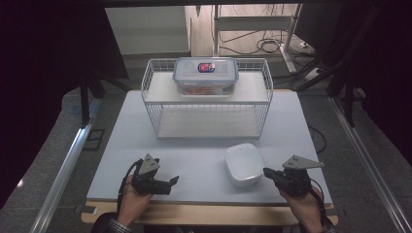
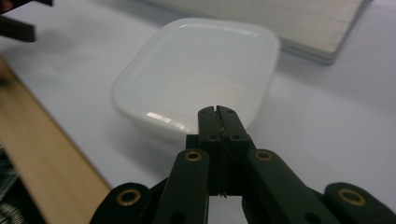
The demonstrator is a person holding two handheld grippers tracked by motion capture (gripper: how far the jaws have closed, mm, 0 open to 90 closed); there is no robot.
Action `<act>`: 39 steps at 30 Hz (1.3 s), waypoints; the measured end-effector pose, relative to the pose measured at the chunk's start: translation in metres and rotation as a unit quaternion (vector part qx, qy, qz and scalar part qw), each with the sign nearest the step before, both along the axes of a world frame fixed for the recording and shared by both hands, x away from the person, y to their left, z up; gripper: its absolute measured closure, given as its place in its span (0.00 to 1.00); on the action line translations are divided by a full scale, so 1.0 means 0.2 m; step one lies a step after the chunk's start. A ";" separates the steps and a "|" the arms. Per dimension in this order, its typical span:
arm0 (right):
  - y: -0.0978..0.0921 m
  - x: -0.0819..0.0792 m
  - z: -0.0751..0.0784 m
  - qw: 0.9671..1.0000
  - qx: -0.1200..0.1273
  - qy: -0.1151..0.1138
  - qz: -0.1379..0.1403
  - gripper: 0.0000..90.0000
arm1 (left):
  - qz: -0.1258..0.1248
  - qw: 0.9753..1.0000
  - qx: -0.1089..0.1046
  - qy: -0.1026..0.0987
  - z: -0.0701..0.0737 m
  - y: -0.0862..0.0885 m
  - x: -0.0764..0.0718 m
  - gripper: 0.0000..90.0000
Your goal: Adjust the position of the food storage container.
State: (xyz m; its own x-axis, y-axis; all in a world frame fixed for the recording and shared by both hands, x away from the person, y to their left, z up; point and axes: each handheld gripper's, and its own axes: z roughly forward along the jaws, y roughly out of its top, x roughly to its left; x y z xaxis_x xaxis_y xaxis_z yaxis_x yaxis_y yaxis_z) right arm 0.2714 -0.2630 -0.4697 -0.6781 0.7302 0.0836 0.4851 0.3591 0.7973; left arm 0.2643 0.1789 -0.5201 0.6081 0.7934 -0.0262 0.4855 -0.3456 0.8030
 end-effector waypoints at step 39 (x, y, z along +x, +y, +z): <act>0.01 0.40 -0.13 0.997 -0.025 0.059 -0.051 0.98 | 0.000 0.999 -0.018 0.032 0.01 -0.08 0.14 0.08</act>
